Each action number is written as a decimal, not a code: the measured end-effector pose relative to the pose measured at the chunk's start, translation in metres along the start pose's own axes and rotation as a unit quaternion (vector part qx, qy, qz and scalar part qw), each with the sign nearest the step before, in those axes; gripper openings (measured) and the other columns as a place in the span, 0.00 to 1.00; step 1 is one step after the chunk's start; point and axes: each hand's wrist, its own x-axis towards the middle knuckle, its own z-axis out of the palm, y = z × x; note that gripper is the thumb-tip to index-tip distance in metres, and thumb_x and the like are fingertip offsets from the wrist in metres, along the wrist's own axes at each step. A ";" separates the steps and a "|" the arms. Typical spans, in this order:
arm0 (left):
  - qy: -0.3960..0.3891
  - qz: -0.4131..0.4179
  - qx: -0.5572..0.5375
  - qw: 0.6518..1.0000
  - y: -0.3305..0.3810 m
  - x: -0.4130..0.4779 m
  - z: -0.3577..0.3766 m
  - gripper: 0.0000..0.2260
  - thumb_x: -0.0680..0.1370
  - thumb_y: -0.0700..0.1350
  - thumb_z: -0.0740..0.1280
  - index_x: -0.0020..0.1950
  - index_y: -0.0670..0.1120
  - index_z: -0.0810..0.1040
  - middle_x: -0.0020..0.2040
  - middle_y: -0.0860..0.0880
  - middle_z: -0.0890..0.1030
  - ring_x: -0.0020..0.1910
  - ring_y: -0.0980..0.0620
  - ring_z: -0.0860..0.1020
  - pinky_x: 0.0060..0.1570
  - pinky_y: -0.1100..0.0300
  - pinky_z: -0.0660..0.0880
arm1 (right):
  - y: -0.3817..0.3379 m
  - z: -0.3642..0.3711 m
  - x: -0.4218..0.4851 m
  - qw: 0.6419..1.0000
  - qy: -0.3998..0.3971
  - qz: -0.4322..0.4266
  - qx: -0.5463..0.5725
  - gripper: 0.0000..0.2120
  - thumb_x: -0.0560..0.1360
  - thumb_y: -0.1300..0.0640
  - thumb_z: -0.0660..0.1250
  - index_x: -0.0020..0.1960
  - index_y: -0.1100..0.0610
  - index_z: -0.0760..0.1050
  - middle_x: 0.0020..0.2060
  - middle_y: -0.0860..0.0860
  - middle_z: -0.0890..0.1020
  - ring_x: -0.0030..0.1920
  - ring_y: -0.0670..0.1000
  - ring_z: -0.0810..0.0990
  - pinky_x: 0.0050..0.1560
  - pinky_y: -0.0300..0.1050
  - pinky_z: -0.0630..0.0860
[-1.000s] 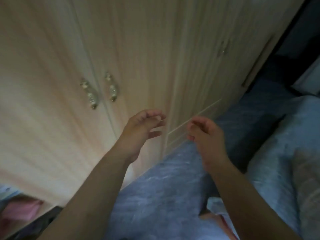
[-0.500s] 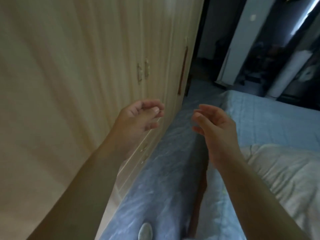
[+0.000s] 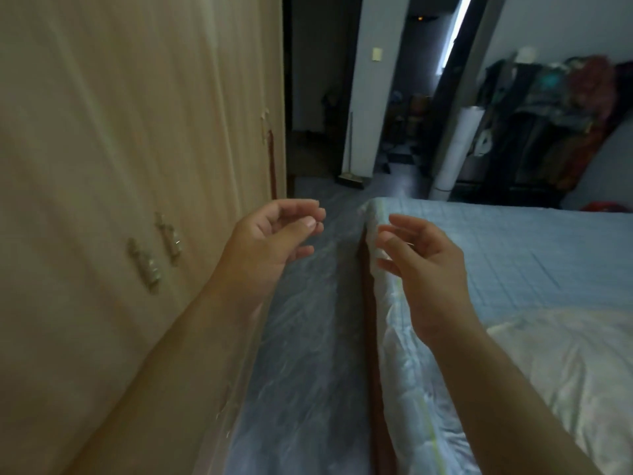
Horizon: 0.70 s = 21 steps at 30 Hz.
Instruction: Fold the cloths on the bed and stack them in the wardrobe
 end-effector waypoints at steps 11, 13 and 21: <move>-0.052 -0.018 -0.002 0.998 -0.060 0.213 0.072 0.10 0.82 0.38 0.66 0.62 0.45 0.81 0.58 0.48 0.86 0.61 0.49 0.84 0.61 0.45 0.80 | 0.055 -0.019 0.201 0.998 0.065 0.006 0.007 0.11 0.77 0.63 0.72 0.58 0.55 0.81 0.49 0.50 0.87 0.53 0.49 0.86 0.58 0.56 0.83; -0.052 -0.016 0.000 0.999 -0.069 0.252 0.084 0.10 0.82 0.38 0.66 0.62 0.46 0.82 0.58 0.48 0.86 0.60 0.49 0.84 0.62 0.44 0.80 | 0.060 -0.020 0.242 0.998 0.060 0.009 0.003 0.11 0.77 0.63 0.72 0.58 0.54 0.81 0.48 0.49 0.87 0.52 0.48 0.86 0.58 0.55 0.83; -0.056 -0.023 0.008 0.998 -0.101 0.399 0.103 0.11 0.82 0.39 0.66 0.62 0.47 0.82 0.59 0.50 0.86 0.60 0.51 0.84 0.62 0.45 0.80 | 0.084 -0.003 0.393 0.997 0.071 0.005 -0.012 0.11 0.76 0.62 0.73 0.58 0.54 0.81 0.47 0.49 0.87 0.52 0.50 0.86 0.57 0.57 0.83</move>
